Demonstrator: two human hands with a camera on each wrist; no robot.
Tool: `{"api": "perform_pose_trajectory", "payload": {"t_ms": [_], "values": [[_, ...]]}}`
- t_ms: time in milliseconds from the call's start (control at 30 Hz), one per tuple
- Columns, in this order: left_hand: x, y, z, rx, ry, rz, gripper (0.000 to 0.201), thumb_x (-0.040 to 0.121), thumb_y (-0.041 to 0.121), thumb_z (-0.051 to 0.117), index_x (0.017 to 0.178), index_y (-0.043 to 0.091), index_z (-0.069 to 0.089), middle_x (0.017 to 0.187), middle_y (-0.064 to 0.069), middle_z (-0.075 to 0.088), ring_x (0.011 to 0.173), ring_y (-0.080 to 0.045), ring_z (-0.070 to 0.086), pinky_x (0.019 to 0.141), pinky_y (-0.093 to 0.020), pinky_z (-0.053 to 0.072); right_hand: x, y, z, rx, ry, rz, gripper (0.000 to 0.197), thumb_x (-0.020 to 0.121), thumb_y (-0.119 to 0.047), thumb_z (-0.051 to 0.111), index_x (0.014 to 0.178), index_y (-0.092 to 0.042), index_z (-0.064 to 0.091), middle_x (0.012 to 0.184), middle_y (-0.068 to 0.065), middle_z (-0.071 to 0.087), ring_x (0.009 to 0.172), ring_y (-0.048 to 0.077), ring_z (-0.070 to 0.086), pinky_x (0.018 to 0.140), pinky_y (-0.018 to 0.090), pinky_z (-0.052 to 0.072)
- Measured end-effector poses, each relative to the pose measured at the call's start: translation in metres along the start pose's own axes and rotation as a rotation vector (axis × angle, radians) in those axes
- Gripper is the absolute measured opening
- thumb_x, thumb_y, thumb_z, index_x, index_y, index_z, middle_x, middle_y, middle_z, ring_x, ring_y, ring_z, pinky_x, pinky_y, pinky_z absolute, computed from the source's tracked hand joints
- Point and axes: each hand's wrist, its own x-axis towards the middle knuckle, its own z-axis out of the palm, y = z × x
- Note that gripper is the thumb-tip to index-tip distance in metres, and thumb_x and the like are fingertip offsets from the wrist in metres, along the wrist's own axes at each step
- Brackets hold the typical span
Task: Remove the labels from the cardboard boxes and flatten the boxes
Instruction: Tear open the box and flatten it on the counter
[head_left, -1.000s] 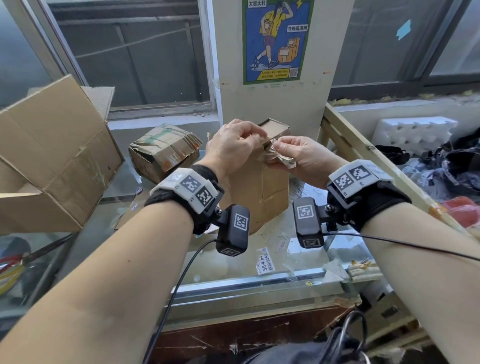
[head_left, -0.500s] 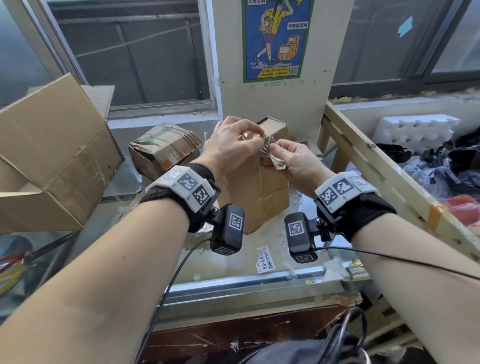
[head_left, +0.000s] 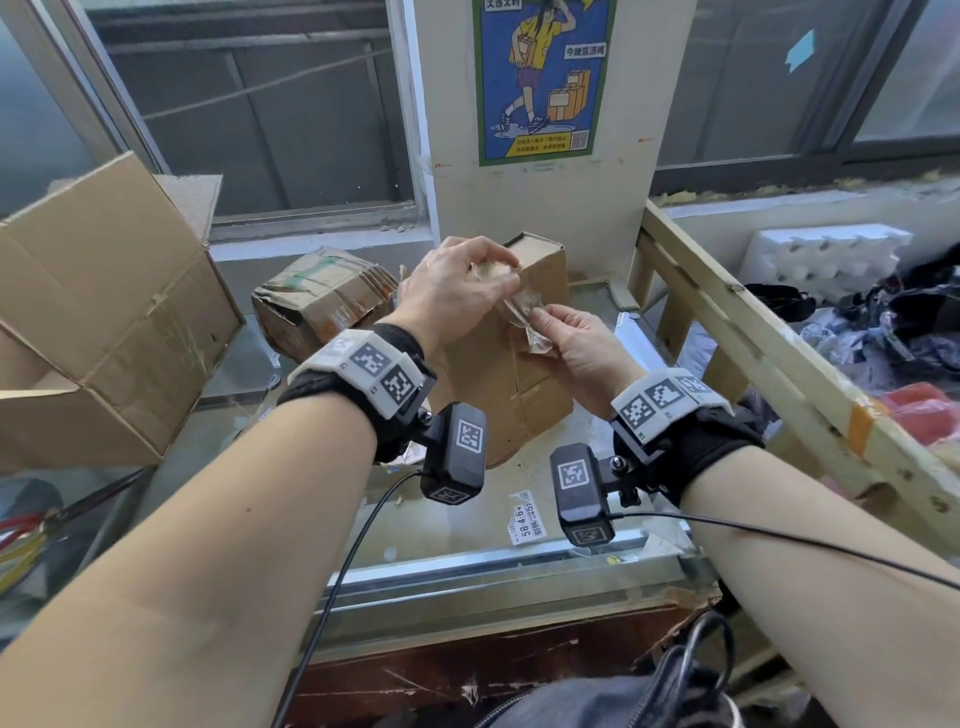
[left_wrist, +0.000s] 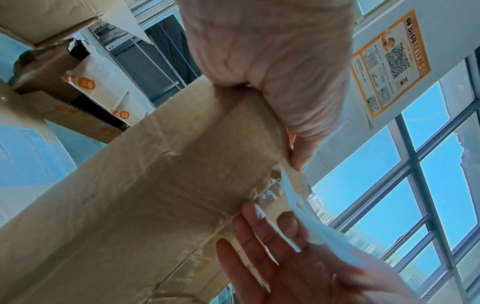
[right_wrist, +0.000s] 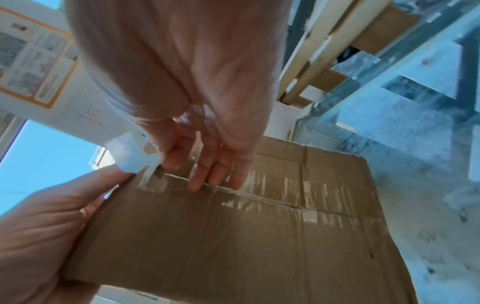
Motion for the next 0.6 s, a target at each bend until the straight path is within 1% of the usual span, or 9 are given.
{"api": "perform_pose_trajectory", "payload": {"t_ms": [100, 133, 200, 300, 400, 467, 500, 567, 600], "values": [[0.000, 0.001, 0.001, 0.013, -0.001, -0.005, 0.013, 0.089, 0.051, 0.059, 0.102, 0.049, 0.062, 0.127, 0.013, 0.053, 0.118, -0.014, 0.049, 0.104, -0.042, 0.039, -0.001, -0.011, 0.004, 0.079, -0.034, 0.080, 0.025, 0.100, -0.017, 0.036, 0.105, -0.003, 0.056, 0.087, 0.013, 0.063, 0.083, 0.025, 0.059, 0.097, 0.045, 0.044], [0.000, 0.002, 0.000, 0.022, 0.000, -0.008, 0.014, 0.089, 0.051, 0.058, 0.102, 0.048, 0.062, 0.127, 0.013, 0.053, 0.118, -0.014, 0.049, 0.103, -0.042, 0.038, -0.001, -0.016, 0.005, 0.112, -0.044, 0.108, 0.031, 0.097, -0.017, 0.030, 0.103, -0.001, 0.056, 0.085, 0.014, 0.062, 0.083, 0.026, 0.058, 0.099, 0.045, 0.043], [0.001, 0.002, 0.000, 0.037, 0.003, -0.018, 0.015, 0.090, 0.049, 0.056, 0.104, 0.048, 0.062, 0.127, 0.013, 0.053, 0.118, -0.014, 0.049, 0.103, -0.041, 0.038, -0.003, -0.027, 0.009, 0.131, -0.055, 0.130, 0.038, 0.092, -0.018, 0.027, 0.093, 0.000, 0.059, 0.083, 0.015, 0.063, 0.083, 0.026, 0.057, 0.097, 0.044, 0.044], [0.002, 0.002, 0.001, 0.044, 0.004, -0.022, 0.015, 0.091, 0.048, 0.054, 0.104, 0.048, 0.061, 0.125, 0.013, 0.054, 0.117, -0.015, 0.050, 0.103, -0.041, 0.038, -0.001, -0.034, 0.012, -0.014, -0.026, 0.098, 0.041, 0.099, -0.033, 0.039, 0.079, -0.005, 0.061, 0.080, 0.013, 0.064, 0.079, 0.024, 0.061, 0.088, 0.042, 0.050], [0.002, 0.002, 0.001, 0.044, -0.005, -0.034, 0.012, 0.089, 0.052, 0.055, 0.101, 0.049, 0.059, 0.124, 0.012, 0.054, 0.116, -0.016, 0.052, 0.102, -0.042, 0.039, 0.003, -0.034, 0.012, -0.054, -0.034, 0.096, 0.045, 0.094, -0.045, 0.049, 0.079, -0.005, 0.063, 0.080, 0.011, 0.064, 0.081, 0.023, 0.063, 0.090, 0.046, 0.052], [0.002, 0.001, 0.002, 0.059, -0.008, -0.029, 0.018, 0.084, 0.054, 0.061, 0.101, 0.049, 0.058, 0.120, 0.013, 0.054, 0.114, -0.015, 0.052, 0.100, -0.041, 0.040, 0.004, -0.035, 0.010, 0.001, -0.049, 0.121, 0.047, 0.092, -0.050, 0.049, 0.086, -0.006, 0.065, 0.081, 0.009, 0.065, 0.082, 0.022, 0.063, 0.089, 0.045, 0.052], [0.002, 0.000, 0.002, 0.068, -0.007, -0.022, 0.022, 0.082, 0.056, 0.064, 0.102, 0.050, 0.058, 0.119, 0.014, 0.054, 0.114, -0.015, 0.052, 0.099, -0.041, 0.040, 0.006, -0.035, 0.008, 0.017, -0.049, 0.131, 0.047, 0.092, -0.050, 0.050, 0.094, -0.006, 0.065, 0.081, 0.009, 0.065, 0.083, 0.022, 0.064, 0.088, 0.045, 0.053], [0.002, 0.000, 0.002, 0.069, -0.001, -0.009, 0.023, 0.082, 0.057, 0.064, 0.103, 0.049, 0.059, 0.118, 0.014, 0.054, 0.114, -0.014, 0.052, 0.099, -0.041, 0.041, 0.008, -0.031, 0.007, 0.061, -0.040, 0.150, 0.043, 0.094, -0.042, 0.052, 0.111, -0.003, 0.061, 0.084, 0.010, 0.064, 0.084, 0.023, 0.063, 0.087, 0.043, 0.053], [0.001, 0.000, 0.002, 0.064, 0.002, -0.006, 0.023, 0.082, 0.057, 0.064, 0.103, 0.049, 0.060, 0.119, 0.014, 0.055, 0.115, -0.014, 0.052, 0.100, -0.041, 0.041, 0.008, -0.028, 0.008, 0.105, -0.033, 0.158, 0.039, 0.095, -0.036, 0.052, 0.116, -0.003, 0.058, 0.085, 0.011, 0.063, 0.083, 0.023, 0.063, 0.087, 0.042, 0.052]]}}
